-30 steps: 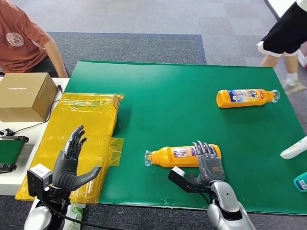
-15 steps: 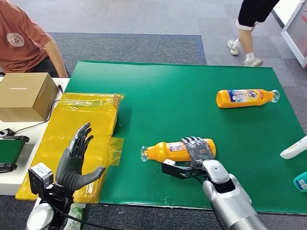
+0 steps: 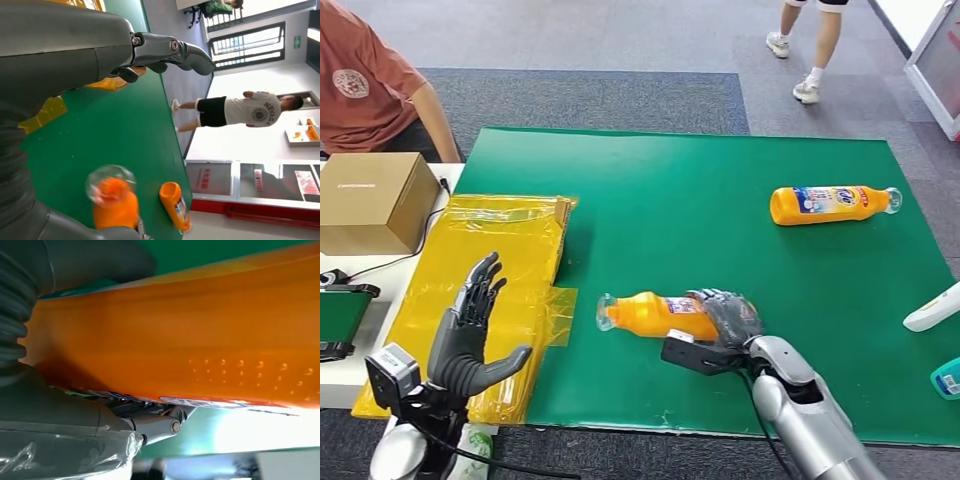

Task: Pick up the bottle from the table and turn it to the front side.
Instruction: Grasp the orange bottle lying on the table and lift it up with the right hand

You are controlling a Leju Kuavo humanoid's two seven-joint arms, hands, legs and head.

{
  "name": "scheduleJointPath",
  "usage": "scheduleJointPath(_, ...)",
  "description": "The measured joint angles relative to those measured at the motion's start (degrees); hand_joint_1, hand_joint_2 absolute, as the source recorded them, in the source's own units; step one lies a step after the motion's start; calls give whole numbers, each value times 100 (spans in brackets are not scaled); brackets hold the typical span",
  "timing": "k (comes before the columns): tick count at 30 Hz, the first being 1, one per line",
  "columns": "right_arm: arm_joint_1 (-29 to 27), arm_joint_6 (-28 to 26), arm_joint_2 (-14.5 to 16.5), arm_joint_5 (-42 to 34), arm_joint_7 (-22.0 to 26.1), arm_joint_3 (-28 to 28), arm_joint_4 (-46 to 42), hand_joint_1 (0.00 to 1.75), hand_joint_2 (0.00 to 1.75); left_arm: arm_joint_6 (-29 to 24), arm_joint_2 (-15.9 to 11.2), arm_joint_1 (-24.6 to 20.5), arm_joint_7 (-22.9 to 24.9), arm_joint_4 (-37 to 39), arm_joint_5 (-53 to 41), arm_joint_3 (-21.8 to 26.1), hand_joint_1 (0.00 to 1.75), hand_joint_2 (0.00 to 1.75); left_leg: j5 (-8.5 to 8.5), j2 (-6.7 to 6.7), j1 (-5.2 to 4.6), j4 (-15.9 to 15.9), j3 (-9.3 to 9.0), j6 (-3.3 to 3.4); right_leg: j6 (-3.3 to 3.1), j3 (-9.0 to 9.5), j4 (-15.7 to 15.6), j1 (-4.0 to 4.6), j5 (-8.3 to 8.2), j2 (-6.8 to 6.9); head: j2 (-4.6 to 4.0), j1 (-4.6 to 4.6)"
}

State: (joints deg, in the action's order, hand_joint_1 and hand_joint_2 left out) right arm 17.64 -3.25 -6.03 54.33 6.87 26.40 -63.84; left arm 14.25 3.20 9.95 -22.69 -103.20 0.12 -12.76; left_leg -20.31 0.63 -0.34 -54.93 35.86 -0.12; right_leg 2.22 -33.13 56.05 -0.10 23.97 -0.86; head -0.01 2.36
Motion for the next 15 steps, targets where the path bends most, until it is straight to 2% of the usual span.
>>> scheduleJointPath(3,-417,406,-5,-1696,831,-309,-553,175,175,-16,-23,31,-116,-1,63,14,0,175,1,5,0,0,6,0,1,0,1,0,2,4,-1,1)
scheduleJointPath(5,-668,453,12,-2355,1192,-516,-927,175,175,-26,-49,39,-166,-1,117,14,0,175,1,8,0,0,9,0,1,-1,1,1,2,6,0,0)
scheduleJointPath(9,-974,-80,168,-2336,1505,-798,-1594,175,175,30,-69,-3,-133,1,244,-10,0,175,0,7,0,0,10,0,0,-5,1,1,3,5,1,-1)
scheduleJointPath(15,-1178,-461,437,-2153,1679,-762,-2007,175,175,158,-69,-257,116,70,546,-197,0,175,1,7,0,0,10,0,0,-6,1,1,2,6,1,0)
